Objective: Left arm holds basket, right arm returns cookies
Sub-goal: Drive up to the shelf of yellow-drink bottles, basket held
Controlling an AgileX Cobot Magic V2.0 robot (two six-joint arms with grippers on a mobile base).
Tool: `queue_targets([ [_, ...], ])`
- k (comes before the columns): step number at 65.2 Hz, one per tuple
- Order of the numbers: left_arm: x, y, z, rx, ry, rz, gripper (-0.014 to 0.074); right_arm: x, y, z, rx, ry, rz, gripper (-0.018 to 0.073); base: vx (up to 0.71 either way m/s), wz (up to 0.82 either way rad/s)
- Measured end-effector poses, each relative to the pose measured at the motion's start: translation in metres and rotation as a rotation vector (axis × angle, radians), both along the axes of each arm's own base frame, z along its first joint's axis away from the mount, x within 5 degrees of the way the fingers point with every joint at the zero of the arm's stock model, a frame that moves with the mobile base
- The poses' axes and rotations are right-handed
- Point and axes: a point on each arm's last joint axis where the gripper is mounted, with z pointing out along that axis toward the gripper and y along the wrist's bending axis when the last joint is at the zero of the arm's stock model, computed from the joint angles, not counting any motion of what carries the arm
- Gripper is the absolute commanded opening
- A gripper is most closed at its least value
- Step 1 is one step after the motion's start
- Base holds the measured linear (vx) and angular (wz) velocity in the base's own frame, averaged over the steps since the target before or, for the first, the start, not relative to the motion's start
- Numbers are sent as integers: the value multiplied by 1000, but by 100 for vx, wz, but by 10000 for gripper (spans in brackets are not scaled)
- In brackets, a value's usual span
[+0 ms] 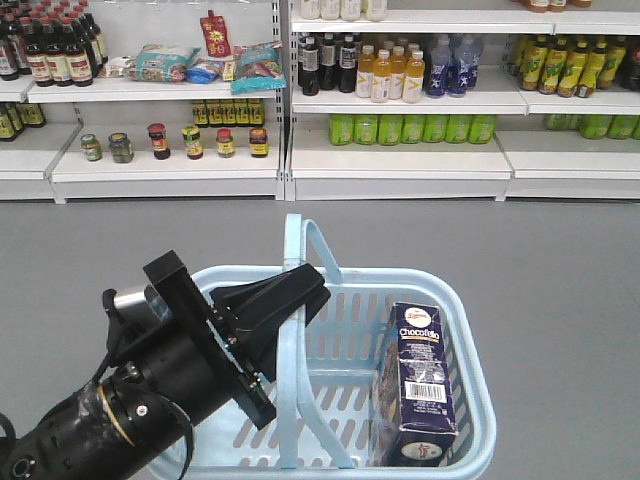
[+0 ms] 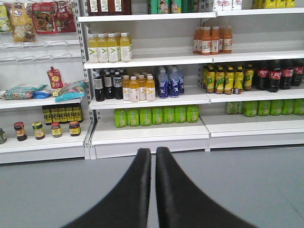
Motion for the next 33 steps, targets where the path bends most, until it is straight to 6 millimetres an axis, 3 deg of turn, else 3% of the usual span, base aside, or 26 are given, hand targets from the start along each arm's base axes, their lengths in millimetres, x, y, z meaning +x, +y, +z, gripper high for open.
queue_targets([
  [33,0,0,0,-1,0,2,0,0,0,0,0,0,0,-6,54,-3],
])
